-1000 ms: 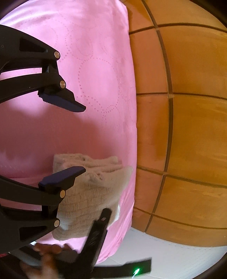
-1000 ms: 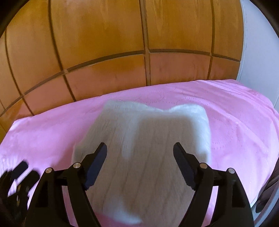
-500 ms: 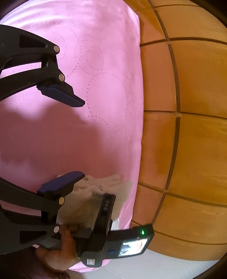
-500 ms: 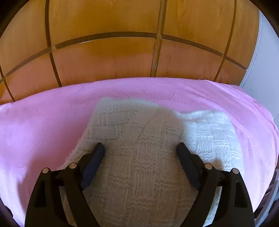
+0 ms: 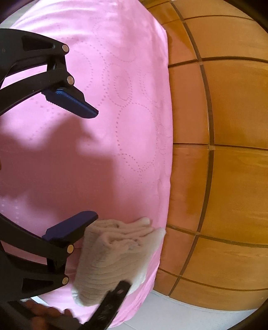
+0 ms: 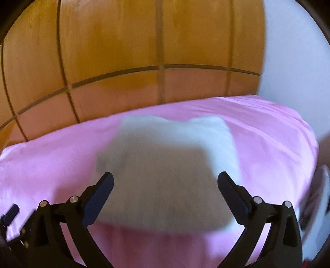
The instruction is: Fold small clothes
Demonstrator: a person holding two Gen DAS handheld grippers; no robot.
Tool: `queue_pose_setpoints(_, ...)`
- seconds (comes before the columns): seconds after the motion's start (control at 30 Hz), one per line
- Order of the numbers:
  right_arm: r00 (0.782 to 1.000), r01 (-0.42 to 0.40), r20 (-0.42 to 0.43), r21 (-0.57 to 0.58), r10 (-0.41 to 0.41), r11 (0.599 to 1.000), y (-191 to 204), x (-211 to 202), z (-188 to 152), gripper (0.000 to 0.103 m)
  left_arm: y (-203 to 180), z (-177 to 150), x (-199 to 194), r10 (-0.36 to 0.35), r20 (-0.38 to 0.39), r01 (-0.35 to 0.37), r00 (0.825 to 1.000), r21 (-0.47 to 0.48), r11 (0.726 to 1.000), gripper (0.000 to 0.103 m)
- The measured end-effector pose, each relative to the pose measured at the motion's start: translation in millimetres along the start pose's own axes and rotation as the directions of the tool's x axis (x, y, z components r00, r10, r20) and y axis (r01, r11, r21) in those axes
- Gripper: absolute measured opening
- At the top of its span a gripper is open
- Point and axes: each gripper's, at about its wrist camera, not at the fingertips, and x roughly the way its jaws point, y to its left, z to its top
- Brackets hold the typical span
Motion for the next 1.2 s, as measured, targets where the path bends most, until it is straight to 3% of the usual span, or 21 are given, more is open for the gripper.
queue_pose_setpoints(0.23,0.996,0.091,0.000,0.040,-0.091,0.995,-10,-24,-34,0.101,-11,-14,-14,-0.002,0.004,0.002,1.000,0.046,0.999,0.097)
queue_pose_setpoints(0.77,0.995,0.073,0.059,0.040,-0.075,0.997,0,-42,-42,0.101,-22,-19,-34,-0.017,0.033,0.015,0.999,0.073,0.997,0.099)
queue_pose_setpoints(1.2,0.997,0.056,0.058,0.054,-0.059,0.997,-2,-40,-43,0.101,-24,-20,-41,-0.010,0.065,0.005,0.998,0.080,0.997,0.099)
